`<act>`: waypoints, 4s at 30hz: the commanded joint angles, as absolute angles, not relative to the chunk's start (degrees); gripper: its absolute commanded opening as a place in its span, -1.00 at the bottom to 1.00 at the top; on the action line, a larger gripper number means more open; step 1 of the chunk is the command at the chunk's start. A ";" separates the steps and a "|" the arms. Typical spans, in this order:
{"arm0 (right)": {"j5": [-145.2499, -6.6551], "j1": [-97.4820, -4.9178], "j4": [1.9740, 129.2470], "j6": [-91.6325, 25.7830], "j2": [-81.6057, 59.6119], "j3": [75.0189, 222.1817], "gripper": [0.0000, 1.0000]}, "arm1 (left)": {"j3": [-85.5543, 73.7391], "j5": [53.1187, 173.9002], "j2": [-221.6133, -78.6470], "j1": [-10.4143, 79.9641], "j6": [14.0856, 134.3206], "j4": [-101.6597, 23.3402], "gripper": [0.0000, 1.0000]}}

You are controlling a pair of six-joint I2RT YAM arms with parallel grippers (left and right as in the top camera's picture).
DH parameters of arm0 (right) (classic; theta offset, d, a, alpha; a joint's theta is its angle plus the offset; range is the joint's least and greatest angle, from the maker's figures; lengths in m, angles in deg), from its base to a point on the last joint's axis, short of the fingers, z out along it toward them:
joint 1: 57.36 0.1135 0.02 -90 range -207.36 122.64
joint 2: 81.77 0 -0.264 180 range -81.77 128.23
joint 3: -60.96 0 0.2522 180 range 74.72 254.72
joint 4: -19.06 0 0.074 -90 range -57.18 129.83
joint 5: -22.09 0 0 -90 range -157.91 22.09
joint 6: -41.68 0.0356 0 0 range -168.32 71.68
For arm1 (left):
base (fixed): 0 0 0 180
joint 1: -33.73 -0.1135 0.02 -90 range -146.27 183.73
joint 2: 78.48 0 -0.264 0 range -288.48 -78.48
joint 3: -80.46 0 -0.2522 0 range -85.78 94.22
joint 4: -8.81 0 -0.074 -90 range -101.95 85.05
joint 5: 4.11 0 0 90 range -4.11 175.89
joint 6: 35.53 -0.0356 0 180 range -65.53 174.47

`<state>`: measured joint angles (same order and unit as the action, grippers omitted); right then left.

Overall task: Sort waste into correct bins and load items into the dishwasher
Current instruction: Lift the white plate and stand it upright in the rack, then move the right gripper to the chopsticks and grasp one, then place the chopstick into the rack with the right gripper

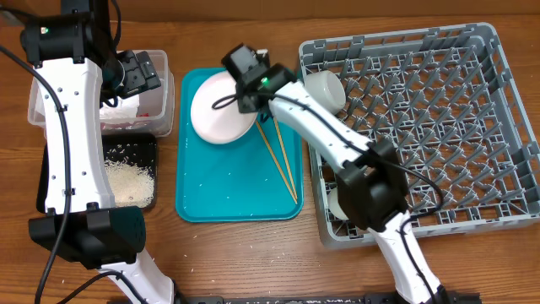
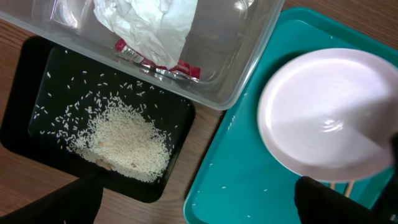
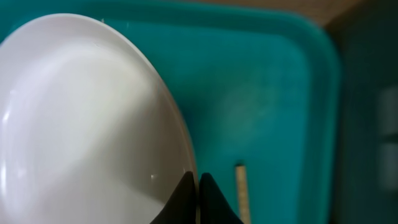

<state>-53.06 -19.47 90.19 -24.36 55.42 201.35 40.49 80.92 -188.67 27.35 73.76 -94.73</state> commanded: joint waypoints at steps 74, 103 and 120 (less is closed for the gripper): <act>-75.26 -21.27 105.12 -43.66 39.44 192.81 0.25 | 41.57 81.03 -187.39 27.75 72.86 -94.64 1.00; -74.17 -20.61 83.26 -48.33 42.52 164.94 -0.92 | 41.57 81.03 -187.39 27.75 72.86 -94.64 1.00; -61.93 -25.86 119.30 -33.60 29.10 202.36 -0.92 | 41.57 81.03 -187.39 27.75 72.86 -94.64 1.00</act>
